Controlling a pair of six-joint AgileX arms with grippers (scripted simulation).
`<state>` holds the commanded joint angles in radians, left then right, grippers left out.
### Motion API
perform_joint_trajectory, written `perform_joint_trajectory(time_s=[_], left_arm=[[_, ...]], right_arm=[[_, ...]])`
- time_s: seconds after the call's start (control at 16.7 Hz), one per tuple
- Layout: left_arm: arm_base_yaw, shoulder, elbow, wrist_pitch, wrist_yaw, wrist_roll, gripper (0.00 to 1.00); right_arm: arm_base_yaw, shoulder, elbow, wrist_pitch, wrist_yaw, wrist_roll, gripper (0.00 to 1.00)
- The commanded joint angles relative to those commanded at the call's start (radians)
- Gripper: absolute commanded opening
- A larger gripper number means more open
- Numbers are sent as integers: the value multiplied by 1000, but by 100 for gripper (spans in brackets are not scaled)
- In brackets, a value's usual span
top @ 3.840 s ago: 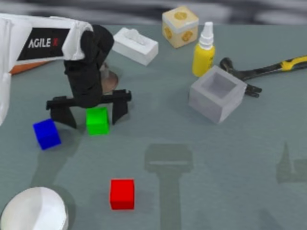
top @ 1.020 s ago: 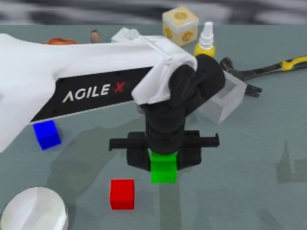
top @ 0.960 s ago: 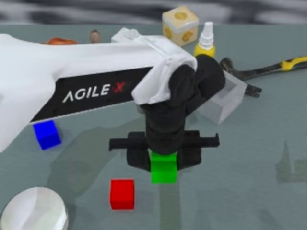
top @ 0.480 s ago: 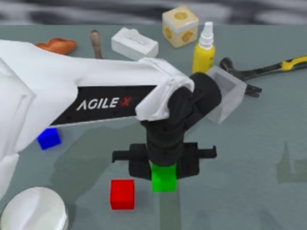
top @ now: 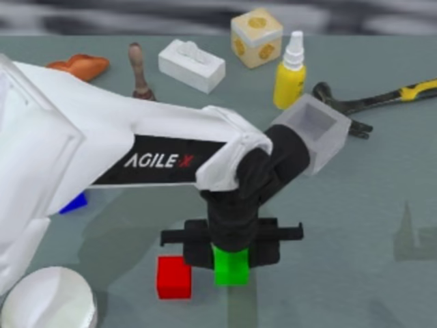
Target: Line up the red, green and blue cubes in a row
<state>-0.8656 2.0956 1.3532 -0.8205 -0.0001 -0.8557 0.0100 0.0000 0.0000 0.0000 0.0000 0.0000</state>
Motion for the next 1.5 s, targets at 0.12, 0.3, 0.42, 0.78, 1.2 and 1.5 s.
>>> perform_joint_trajectory(time_s=[0.12,0.3,0.42,0.78,1.2,1.5], left_arm=[[0,0,0,0,0,0,15],[0,0,0,0,0,0,38],[0,0,0,0,0,0,53],[0,0,0,0,0,0,98],[0,0,0,0,0,0,100],[2,-15,30,-42,0,-1,100]], right_arm=[[0,0,0,0,0,0,100],[0,0,0,0,0,0,100],[0,0,0,0,0,0,100],[0,0,0,0,0,0,100],[0,0,0,0,0,0,100],[0,0,0,0,0,0,100]])
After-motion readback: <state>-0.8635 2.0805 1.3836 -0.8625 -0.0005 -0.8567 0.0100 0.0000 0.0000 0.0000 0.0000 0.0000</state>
